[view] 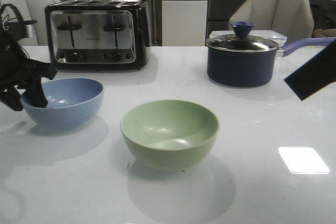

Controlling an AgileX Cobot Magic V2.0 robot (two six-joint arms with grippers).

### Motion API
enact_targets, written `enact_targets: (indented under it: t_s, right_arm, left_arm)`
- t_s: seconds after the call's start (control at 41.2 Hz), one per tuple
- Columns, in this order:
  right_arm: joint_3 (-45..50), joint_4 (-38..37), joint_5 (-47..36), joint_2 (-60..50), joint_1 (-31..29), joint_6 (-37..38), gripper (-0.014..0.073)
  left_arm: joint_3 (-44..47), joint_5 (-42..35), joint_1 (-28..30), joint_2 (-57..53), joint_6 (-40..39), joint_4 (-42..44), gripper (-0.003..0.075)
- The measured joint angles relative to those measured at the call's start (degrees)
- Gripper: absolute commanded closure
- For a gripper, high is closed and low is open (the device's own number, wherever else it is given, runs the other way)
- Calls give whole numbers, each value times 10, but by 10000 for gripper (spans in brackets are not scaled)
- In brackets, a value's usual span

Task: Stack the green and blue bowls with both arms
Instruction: 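Lower the left gripper onto the rim of the light blue bowl, then lift the blue bowl and carry it over the green bowl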

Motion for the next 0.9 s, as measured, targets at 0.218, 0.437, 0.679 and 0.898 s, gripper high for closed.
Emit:
enact_targets:
  t_s: [0.218, 0.437, 0.679, 0.898]
  right_arm:
    - [0, 0, 0, 0, 0, 0, 181]
    - [0, 0, 0, 0, 0, 0, 181]
    - [0, 0, 0, 0, 0, 0, 181]
    - [0, 0, 0, 0, 0, 0, 181]
  left_arm:
    - [-1, -3, 0, 0, 0, -6, 612]
    - [-2, 7, 0, -20, 0, -14, 627]
    - [-2, 34, -6, -98, 4, -25, 627]
    - [-20, 60, -67, -161, 6, -34, 627]
